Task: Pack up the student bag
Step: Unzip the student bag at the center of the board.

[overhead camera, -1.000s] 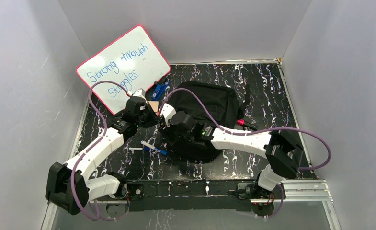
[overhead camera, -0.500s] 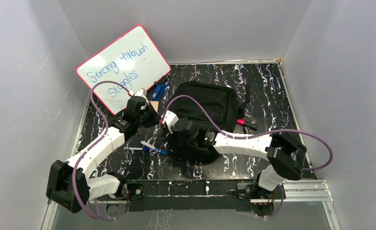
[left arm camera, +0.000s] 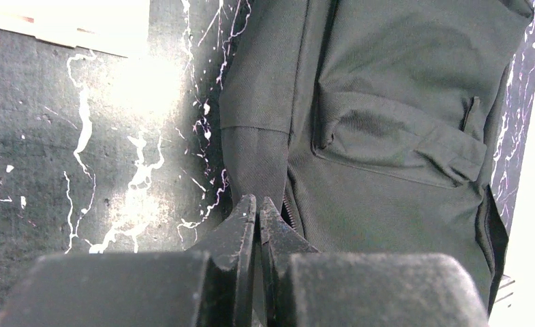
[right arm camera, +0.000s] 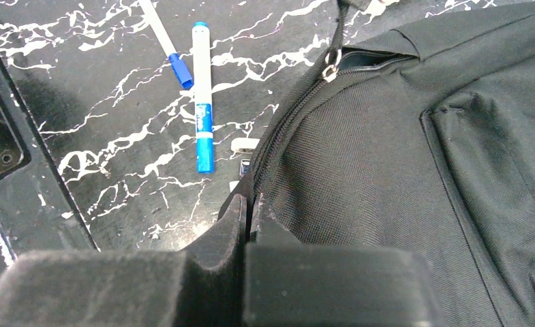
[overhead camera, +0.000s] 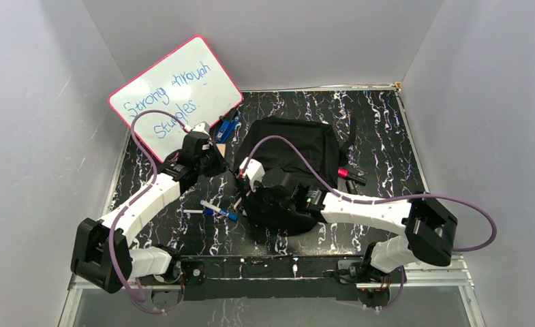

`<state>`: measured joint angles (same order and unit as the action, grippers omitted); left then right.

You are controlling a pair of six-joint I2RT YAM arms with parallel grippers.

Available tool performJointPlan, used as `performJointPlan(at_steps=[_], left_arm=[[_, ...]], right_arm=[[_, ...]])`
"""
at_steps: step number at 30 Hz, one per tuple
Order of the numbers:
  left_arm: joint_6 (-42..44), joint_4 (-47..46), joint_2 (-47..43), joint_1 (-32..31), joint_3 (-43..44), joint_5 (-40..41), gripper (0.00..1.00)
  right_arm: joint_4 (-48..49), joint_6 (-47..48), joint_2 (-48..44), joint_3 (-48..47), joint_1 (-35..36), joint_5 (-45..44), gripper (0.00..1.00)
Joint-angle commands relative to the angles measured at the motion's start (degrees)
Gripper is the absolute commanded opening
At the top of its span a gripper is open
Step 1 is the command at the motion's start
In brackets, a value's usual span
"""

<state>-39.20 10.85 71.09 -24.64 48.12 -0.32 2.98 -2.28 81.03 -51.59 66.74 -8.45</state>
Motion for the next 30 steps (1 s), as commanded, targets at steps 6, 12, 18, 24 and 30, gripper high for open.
performJointPlan(at_steps=[6,12,18,24,30], left_arm=[[2.9,-2.05,2.96,2.38,5.3,2.97,0.0],[3.62,-4.29,9.2,3.34,6.93,2.42,0.0],[3.85,-7.91,13.85,3.63,9.41,0.6,0.0],[4.32,-8.85,17.53,3.72,13.07,0.4,0.0],[4.9,-9.8,19.73,3.75,14.6,-3.17,0.0]], right_arm=[[0.0,0.21,-2.67,1.79,0.18,10.71,0.0],[0.7,1.33,-4.19,3.44,0.26,13.78,0.0],[0.62,2.1,-4.64,3.79,0.23,16.5,0.0],[1.21,2.2,-4.43,4.21,0.31,18.9,0.0],[1.98,1.62,-4.82,4.72,0.24,18.25,0.0]])
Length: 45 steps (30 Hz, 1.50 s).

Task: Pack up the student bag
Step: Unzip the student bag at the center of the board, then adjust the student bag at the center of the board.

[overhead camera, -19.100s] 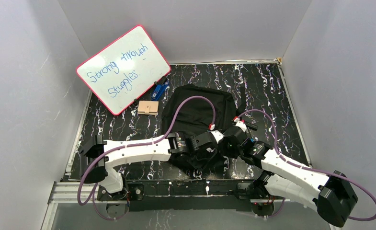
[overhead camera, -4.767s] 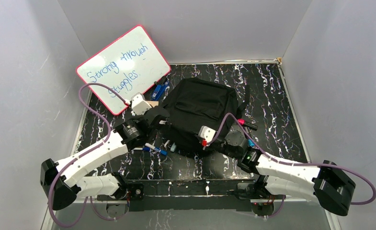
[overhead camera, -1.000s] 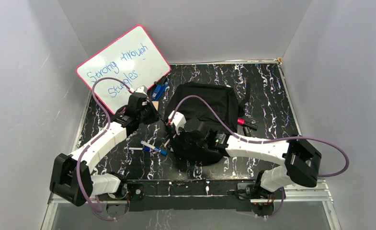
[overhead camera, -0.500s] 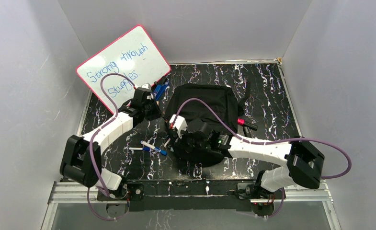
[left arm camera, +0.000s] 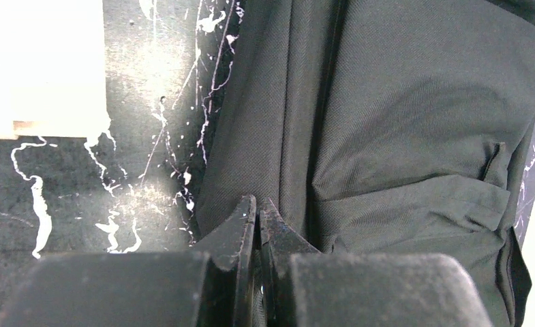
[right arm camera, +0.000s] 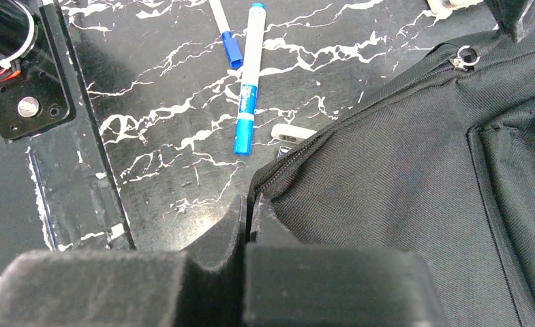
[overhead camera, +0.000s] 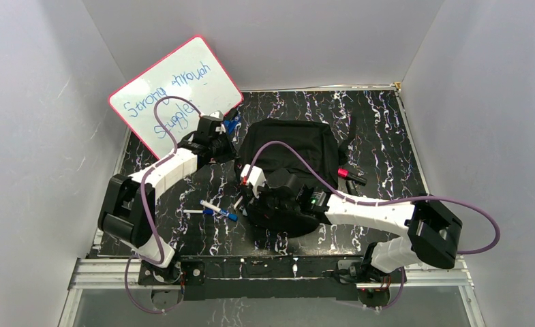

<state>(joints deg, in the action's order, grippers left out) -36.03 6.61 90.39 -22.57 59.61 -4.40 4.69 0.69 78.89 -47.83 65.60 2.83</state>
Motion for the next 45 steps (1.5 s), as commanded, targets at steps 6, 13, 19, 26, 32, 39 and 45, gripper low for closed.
performJointPlan(at_steps=[6,13,19,26,32,39,45], left_arm=[[2.54,-5.18,-1.91,2.06,3.37,-4.56,0.04],[3.3,-2.79,-11.4,3.1,1.93,-2.09,0.54],[3.73,1.61,-22.67,3.88,-3.65,6.06,0.61],[-0.85,5.47,-35.53,4.07,-14.0,10.81,0.64],[-3.76,8.08,-41.61,4.04,-18.26,11.27,0.66],[-5.16,7.97,-41.34,4.04,-18.95,9.33,0.67],[-4.74,6.1,-38.25,4.02,-18.82,4.52,0.67]], right_arm=[[1.95,-3.47,-3.67,0.42,1.37,1.71,0.0],[2.61,-5.38,-3.66,-0.35,1.29,-6.14,0.0],[3.29,-8.71,-1.32,-3.33,-1.15,-8.02,0.0],[2.56,-12.93,5.37,-11.97,-11.05,1.72,0.0],[-1.58,-15.08,10.85,-21.87,-17.56,2.11,0.0],[-4.2,-15.71,14.59,-28.7,-24.94,0.69,0.0],[-3.8,-15.69,20.53,-35.01,-28.52,2.84,0.0]])
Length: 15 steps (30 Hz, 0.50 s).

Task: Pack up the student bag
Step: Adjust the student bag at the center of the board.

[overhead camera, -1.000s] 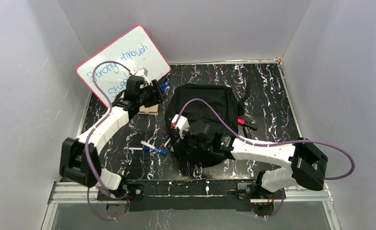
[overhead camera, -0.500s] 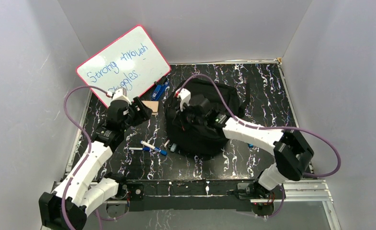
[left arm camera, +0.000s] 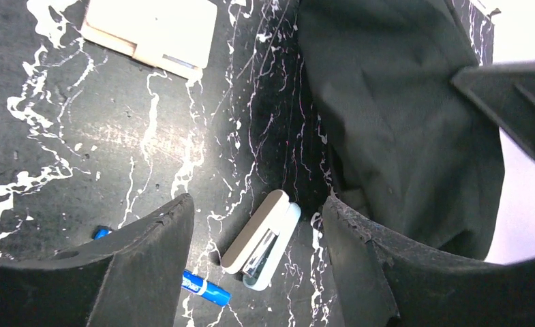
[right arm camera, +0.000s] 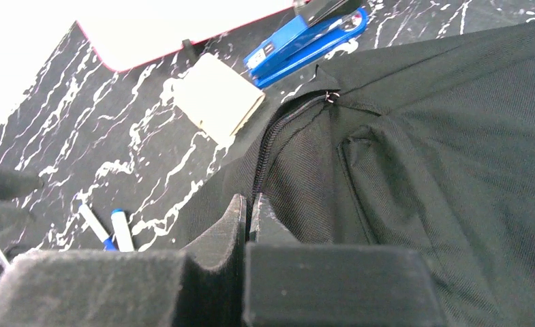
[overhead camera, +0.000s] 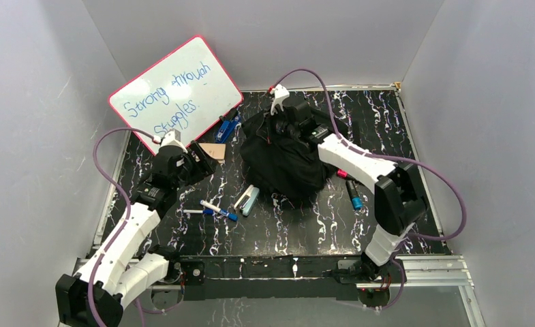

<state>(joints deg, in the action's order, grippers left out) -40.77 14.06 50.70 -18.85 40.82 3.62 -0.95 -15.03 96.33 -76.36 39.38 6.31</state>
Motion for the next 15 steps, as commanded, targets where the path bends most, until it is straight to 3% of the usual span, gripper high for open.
performJointPlan(at_steps=[1,5,7,10,15], left_arm=[[0.05,-1.56,1.81,0.32,0.01,-4.44,0.67],[0.1,-1.74,2.22,0.32,-0.15,-6.51,0.67],[0.04,-1.52,1.77,0.36,-0.45,-6.43,0.67],[-0.3,-0.5,0.94,0.31,-0.76,-5.57,0.67],[-0.79,0.45,0.93,0.31,-1.48,-4.76,0.67]], right_arm=[[1.83,0.28,4.45,-8.08,-2.63,0.19,0.0],[-0.64,2.17,10.34,-15.05,-3.06,1.8,0.0],[-2.28,3.65,12.89,-18.26,-3.25,3.16,0.06],[-4.36,5.5,14.35,-21.04,-3.36,4.5,0.2],[-4.07,7.93,8.17,-15.66,-3.68,4.65,0.55]])
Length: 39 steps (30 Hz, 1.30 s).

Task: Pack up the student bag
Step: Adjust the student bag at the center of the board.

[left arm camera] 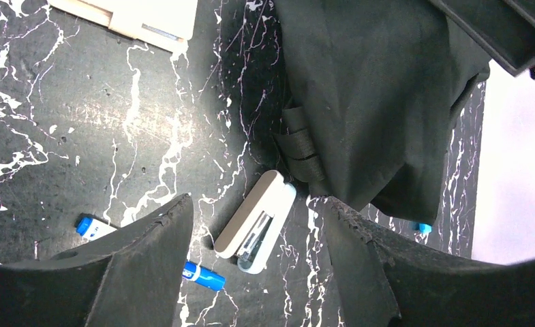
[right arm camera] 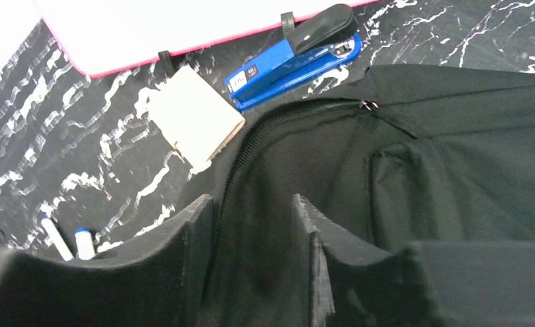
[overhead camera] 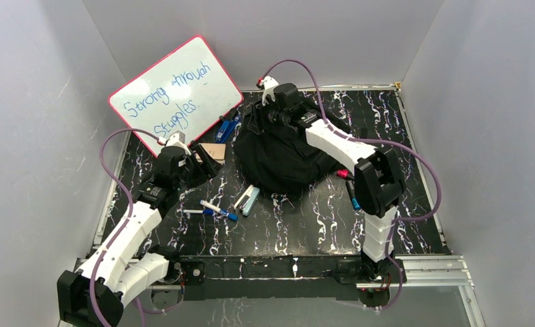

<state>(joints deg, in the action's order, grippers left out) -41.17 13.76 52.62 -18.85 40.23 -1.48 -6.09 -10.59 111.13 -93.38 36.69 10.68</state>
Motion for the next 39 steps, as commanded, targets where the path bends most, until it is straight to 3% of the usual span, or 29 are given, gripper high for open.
performJointPlan(at_steps=[1,9,15,18,22,31,39], left_arm=[[-0.6,0.5,-0.76,0.32,-1.32,0.27,0.67],[-0.9,-3.11,2.73,0.35,-1.98,-2.22,0.67],[1.53,-5.38,5.7,0.33,0.13,-3.86,0.68],[2.83,-6.75,7.44,0.33,1.55,-5.32,0.68],[3.9,-8.27,10.08,0.32,4.16,-6.6,0.68],[6.75,-10.57,16.65,-0.07,11.45,-6.94,0.68],[15.62,-10.84,21.95,-9.66,20.09,1.55,0.7]], right_arm=[[0.99,3.92,-8.21,3.05,-1.0,0.0,0.6],[-3.5,4.44,-22.04,16.84,-1.08,-3.53,0.66],[-10.63,1.19,-28.93,22.32,-1.43,-24.3,0.8],[-12.07,-0.72,-30.65,24.23,-3.46,-29.07,0.83],[-12.41,-3.27,-30.12,24.78,-8.14,-26.53,0.82],[-13.68,-6.96,-17.77,15.96,-11.56,-19.81,0.65],[-12.42,-11.58,-12.21,13.82,-12.25,-19.62,0.61]])
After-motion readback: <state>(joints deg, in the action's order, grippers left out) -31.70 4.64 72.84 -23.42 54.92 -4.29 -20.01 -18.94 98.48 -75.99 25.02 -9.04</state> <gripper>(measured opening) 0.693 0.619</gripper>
